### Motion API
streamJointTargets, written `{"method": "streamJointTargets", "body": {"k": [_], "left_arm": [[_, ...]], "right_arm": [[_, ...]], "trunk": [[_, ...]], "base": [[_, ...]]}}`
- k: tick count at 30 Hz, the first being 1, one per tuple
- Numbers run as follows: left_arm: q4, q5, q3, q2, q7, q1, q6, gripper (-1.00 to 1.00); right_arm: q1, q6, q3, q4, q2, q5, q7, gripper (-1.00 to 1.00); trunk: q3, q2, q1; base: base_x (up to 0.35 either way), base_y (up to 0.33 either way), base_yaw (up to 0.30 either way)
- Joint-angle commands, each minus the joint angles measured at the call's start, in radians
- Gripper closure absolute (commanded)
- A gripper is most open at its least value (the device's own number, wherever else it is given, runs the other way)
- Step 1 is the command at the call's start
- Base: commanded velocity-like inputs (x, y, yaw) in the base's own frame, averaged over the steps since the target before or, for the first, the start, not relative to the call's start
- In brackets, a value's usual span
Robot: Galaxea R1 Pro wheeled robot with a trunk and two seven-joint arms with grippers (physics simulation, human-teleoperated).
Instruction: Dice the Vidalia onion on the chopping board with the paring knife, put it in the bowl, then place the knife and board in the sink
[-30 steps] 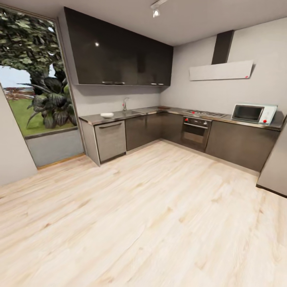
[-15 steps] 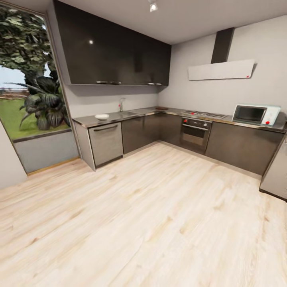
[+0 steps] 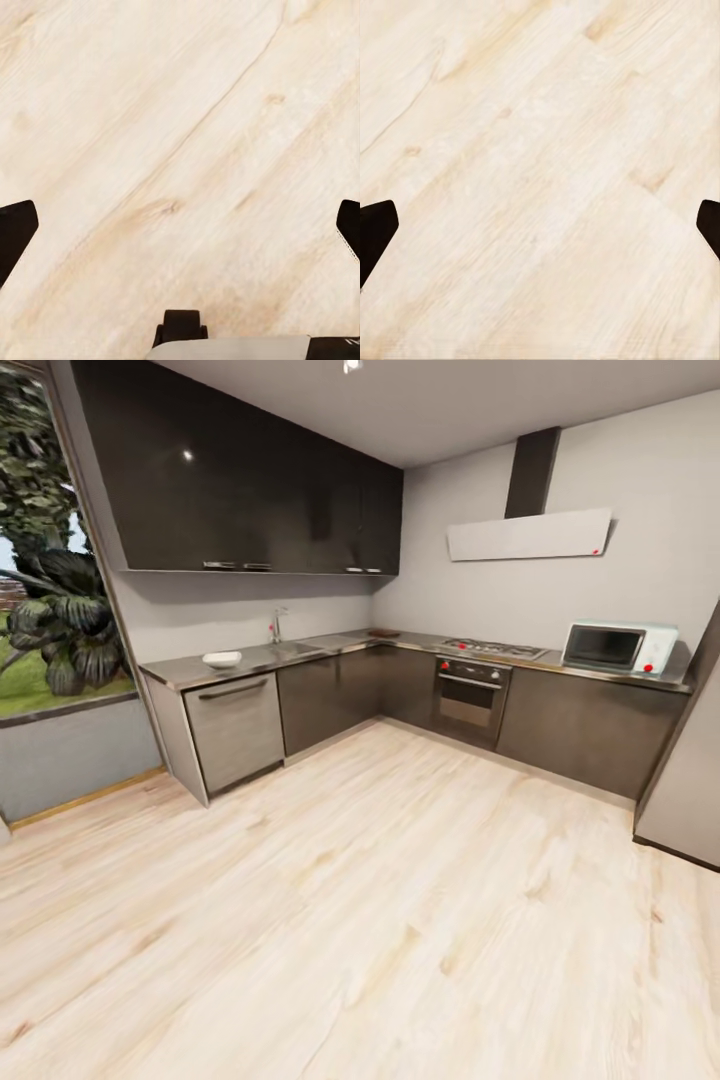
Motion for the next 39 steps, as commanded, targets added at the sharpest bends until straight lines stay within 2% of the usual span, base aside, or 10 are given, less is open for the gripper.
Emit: {"method": "streamJointTargets", "body": {"k": [1,25,39], "left_arm": [[-0.001,0.001,0.001,0.000,0.000,0.000,-0.002,-1.00],[0.001,0.001,-0.001,0.000,0.001,0.000,0.000,-1.00],[0.001,0.001,-0.001,0.000,0.001,0.000,-0.001,-1.00]], "right_arm": [[0.000,-0.003,0.000,0.001,0.000,0.001,-0.001,-1.00],[-0.001,-0.003,0.001,0.001,0.000,0.001,-0.001,-1.00],[0.000,-0.003,0.001,0.001,0.000,0.000,-0.001,-1.00]], "trunk": [[-0.001,0.000,0.001],[-0.001,0.000,0.001],[0.004,0.000,0.001]], "base": [[0.345,0.000,-0.008],[0.345,0.000,-0.002],[0.345,0.000,-0.217]]}}
